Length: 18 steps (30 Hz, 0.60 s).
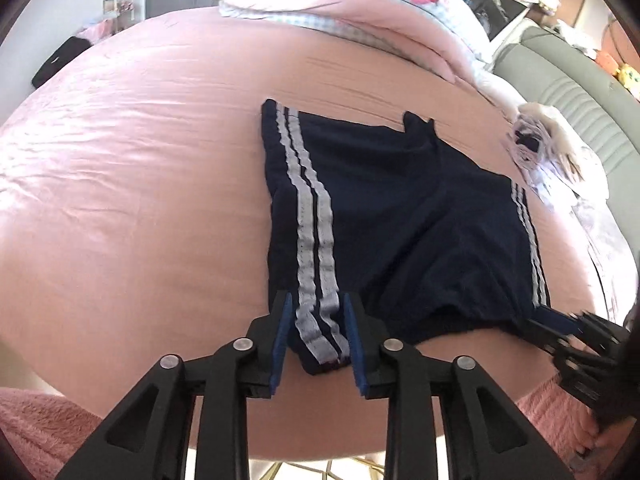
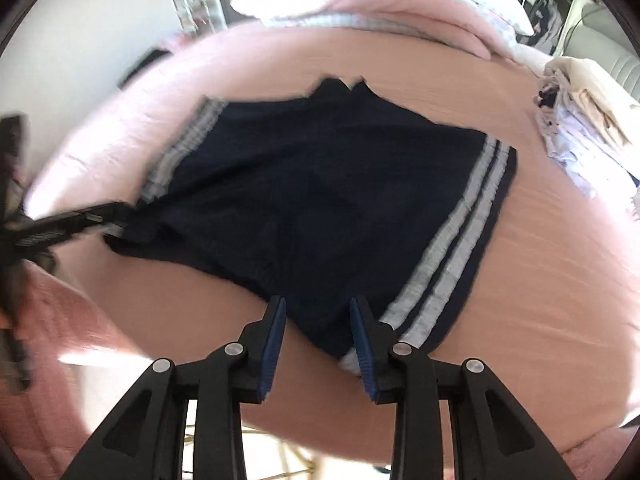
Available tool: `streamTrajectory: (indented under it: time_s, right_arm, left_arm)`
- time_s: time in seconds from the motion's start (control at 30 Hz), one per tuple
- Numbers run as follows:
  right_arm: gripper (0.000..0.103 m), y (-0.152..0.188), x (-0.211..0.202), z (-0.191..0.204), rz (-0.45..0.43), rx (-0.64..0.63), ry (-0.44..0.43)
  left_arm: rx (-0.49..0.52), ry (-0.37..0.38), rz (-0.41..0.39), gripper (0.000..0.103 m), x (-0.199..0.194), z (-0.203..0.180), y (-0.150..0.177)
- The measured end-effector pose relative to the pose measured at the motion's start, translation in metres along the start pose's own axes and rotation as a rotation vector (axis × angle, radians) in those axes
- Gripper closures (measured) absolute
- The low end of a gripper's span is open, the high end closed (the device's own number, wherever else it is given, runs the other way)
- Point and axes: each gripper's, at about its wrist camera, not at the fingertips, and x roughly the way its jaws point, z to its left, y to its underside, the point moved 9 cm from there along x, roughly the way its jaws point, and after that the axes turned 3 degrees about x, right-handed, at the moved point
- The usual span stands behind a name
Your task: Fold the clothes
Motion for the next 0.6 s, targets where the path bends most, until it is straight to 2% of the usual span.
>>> streamTrajectory:
  time_s: [0.13,0.17,0.23,0.3,0.37,0.43,0.53,0.6]
  right_arm:
    - [0.08,-0.001,-0.013,-0.028,-0.053,0.071,0.133]
    - [0.08,-0.001,-0.016,-0.033,-0.061,0.094,0.141]
    - [0.08,0.005,-0.031,-0.044,-0.059,0.149,0.091]
    - [0.08,0.008,-0.04,-0.033,-0.044,0.129,-0.006]
    - [0.079,0.007,-0.042,-0.014,-0.044,0.058,-0.036]
    - [0.077,0.007,-0.038,0.003,-0.033,-0.025,-0.031]
    - [0.077,0.003,-0.02,0.014,0.003,-0.102,0.046]
    - [0.077,0.001,-0.008,0.018,0.016,-0.126,0.057]
  left_arm:
    - [-0.004,0.025,0.0,0.077,-0.005,0.006,0.007]
    - [-0.011,0.036,0.005,0.077,-0.005,0.008,0.008]
    - [-0.017,0.056,0.017,0.077,-0.007,0.01,0.008]
    - [-0.003,0.066,0.02,0.077,-0.012,0.009,0.008]
    - [0.01,0.065,0.015,0.077,-0.007,-0.007,0.001]
    - [0.012,0.076,0.021,0.077,-0.001,-0.011,-0.002]
    - [0.031,0.071,0.032,0.077,0.006,-0.017,-0.003]
    - [0.036,0.072,0.038,0.077,0.006,-0.017,-0.001]
